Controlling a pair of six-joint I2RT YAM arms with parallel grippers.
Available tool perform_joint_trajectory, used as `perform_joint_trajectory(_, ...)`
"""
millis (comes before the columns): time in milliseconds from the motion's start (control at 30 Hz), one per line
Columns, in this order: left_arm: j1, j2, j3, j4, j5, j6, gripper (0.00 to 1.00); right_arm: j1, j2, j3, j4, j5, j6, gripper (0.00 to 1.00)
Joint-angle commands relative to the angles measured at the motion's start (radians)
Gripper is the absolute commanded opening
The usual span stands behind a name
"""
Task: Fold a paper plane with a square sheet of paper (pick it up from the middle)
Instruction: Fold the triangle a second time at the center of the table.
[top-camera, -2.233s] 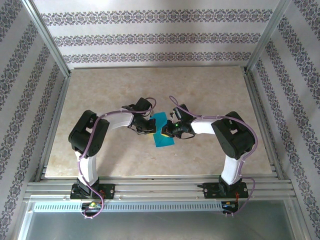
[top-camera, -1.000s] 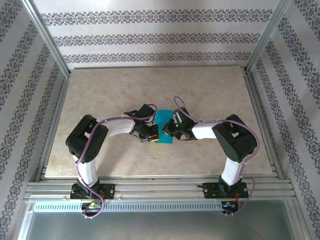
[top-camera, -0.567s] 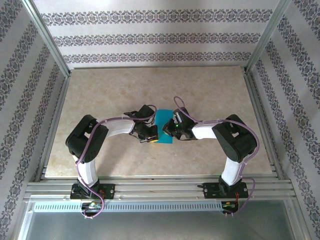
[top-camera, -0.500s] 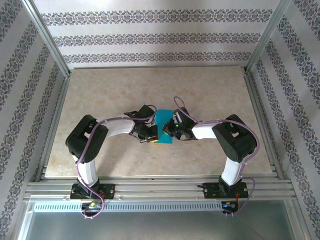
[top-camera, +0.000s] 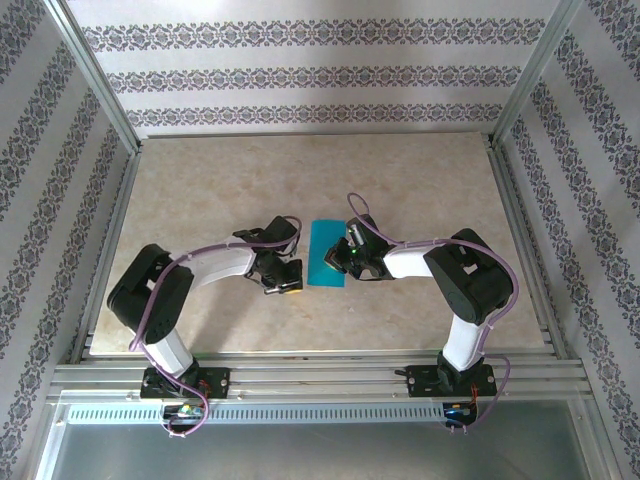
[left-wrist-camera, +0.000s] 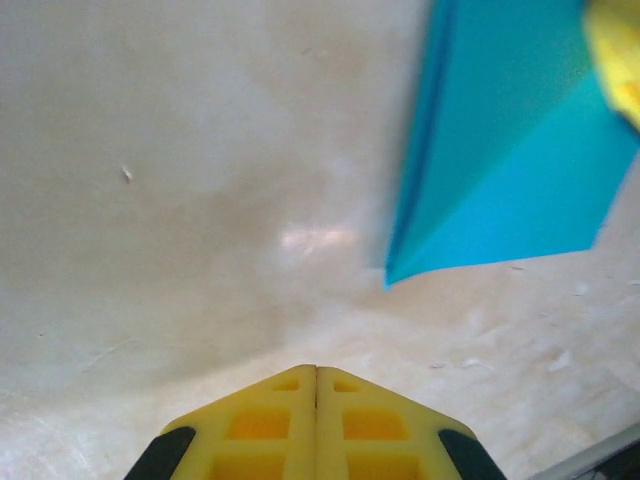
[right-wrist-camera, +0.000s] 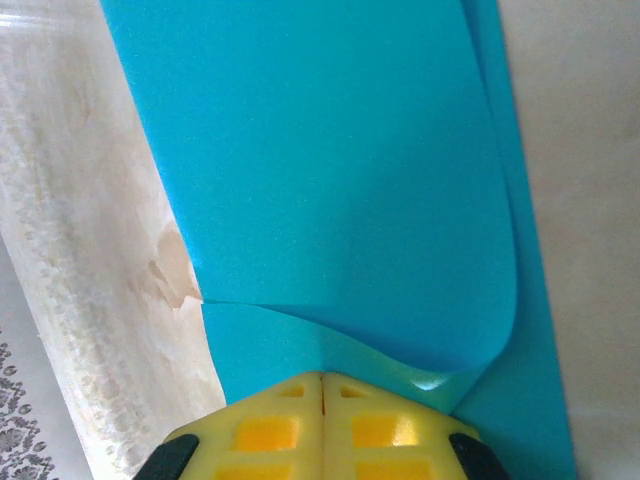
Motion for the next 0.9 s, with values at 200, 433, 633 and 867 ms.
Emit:
perform_joint_trajectory(200, -0.024, 0.085, 0.078, 0.221, -0.048, 0.027, 0.05, 0.002, 0.062, -0.027, -0.118, 0.063, -0.022, 0.03)
perform_joint_trajectory(433, -0.041, 0.158, 0.112, 0.23, -0.046, 0.044, 0.05, 0.0, 0.056, -0.033, -0.117, 0.064, -0.022, 0.03)
perform_joint_trajectory(633, -0.051, 0.168, 0.076, 0.207, -0.044, 0.056, 0.04, 0.0, 0.06, -0.03, -0.12, 0.063, -0.024, 0.03)
perform_joint_trajectory(867, -0.051, 0.147, 0.006, 0.137, -0.094, 0.079, 0.03, -0.001, 0.063, -0.024, -0.129, 0.064, -0.025, 0.04)
